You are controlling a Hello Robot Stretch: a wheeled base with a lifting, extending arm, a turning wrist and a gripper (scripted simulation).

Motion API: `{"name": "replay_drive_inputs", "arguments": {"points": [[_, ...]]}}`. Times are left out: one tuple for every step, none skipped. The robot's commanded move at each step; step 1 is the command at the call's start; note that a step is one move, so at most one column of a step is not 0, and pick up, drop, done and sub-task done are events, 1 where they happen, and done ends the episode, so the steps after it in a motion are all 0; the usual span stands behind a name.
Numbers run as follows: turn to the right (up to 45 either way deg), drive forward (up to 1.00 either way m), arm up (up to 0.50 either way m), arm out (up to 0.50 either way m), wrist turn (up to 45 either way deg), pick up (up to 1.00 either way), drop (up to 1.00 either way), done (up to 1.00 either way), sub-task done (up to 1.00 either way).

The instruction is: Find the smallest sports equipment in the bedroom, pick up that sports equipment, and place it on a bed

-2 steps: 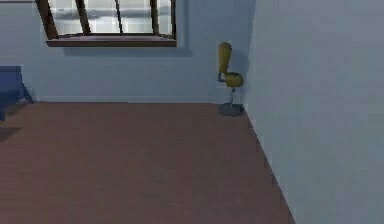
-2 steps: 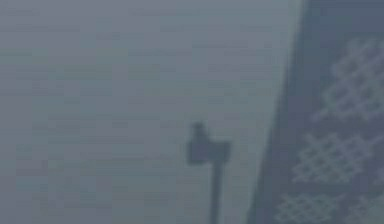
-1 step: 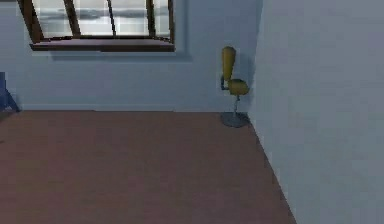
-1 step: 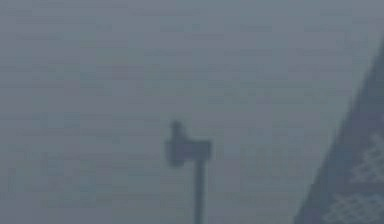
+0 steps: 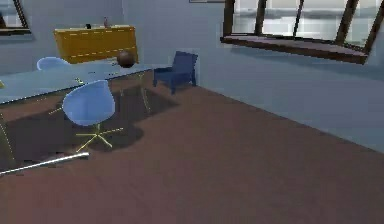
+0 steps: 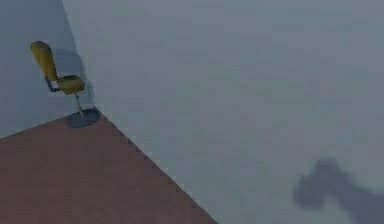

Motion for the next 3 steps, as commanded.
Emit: {"name": "replay_drive_inputs", "arguments": {"points": [[-42.0, 0.0, 0.0, 0.0, 0.0, 0.0, 0.0, 0.0, 0.0], [0.0, 0.75, 0.0, 0.0, 0.0, 0.0, 0.0, 0.0, 0.0], [-15.0, 0.0, 0.0, 0.0, 0.0, 0.0, 0.0, 0.0, 0.0]]}}
